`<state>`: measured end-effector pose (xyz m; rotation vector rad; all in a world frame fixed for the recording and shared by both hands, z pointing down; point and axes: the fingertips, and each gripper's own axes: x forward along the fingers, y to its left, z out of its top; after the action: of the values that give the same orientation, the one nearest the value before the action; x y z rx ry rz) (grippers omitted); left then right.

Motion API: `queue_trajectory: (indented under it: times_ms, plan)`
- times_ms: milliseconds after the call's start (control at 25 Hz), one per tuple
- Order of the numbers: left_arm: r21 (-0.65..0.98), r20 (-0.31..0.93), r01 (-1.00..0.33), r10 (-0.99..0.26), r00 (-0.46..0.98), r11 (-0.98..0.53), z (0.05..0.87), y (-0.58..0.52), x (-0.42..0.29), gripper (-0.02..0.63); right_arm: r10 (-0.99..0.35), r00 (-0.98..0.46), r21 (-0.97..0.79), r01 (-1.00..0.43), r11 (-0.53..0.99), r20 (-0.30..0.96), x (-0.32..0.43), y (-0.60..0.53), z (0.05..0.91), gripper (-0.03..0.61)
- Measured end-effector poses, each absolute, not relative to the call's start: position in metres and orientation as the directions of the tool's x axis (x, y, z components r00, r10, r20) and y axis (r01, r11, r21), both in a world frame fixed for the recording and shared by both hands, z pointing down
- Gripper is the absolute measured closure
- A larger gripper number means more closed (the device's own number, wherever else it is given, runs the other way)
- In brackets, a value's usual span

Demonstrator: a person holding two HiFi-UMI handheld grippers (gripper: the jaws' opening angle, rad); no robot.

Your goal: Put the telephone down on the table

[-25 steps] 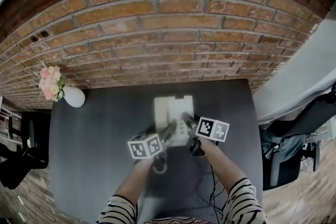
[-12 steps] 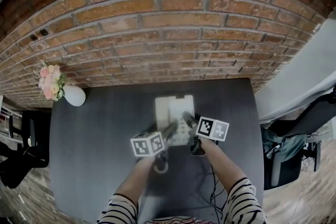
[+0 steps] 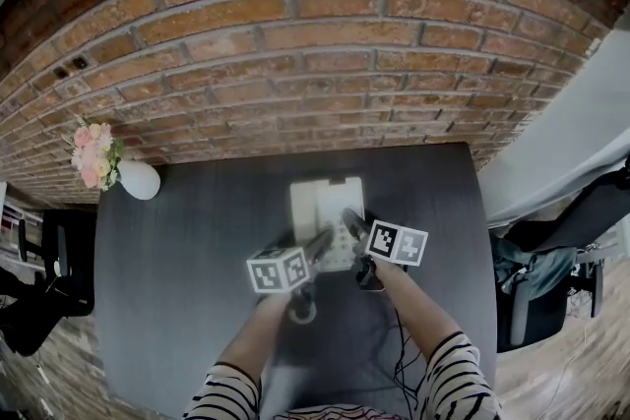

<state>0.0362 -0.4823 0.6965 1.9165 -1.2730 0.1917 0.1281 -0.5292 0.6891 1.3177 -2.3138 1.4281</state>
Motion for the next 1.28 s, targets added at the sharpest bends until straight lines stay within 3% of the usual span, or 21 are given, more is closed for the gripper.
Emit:
queue_trajectory:
  times_ms: [320, 400, 640, 840, 1280]
  plan:
    - [0.533, 0.512, -0.827, -0.709, 0.485, -0.181, 0.697, -0.482, 0.038, 0.235, -0.631, -0.589, -0.634, -0.749, 0.191, 0.505, 0.13, -0.53, 0.687, 0.341]
    - [0.524, 0.505, -0.83, -0.716, 0.483, -0.19, 0.696, -0.482, 0.037, 0.232, -0.62, -0.608, -0.647, -0.735, 0.203, 0.496, 0.126, -0.529, 0.687, 0.223]
    - [0.497, 0.498, -0.838, -0.717, 0.488, -0.225, 0.692, -0.478, 0.038, 0.218, -0.609, -0.619, -0.633, -0.738, 0.235, 0.495, 0.121, -0.519, 0.687, 0.225]
    - [0.477, 0.51, -0.848, -0.712, 0.483, -0.233, 0.69, -0.469, 0.031, 0.163, -0.618, -0.611, -0.609, -0.751, 0.256, 0.494, 0.123, -0.508, 0.682, 0.223]
    - [0.452, 0.487, -0.851, -0.724, 0.488, -0.269, 0.662, -0.421, 0.021, 0.169, -0.646, -0.604, -0.568, -0.765, 0.304, 0.467, 0.13, -0.457, 0.651, 0.267]
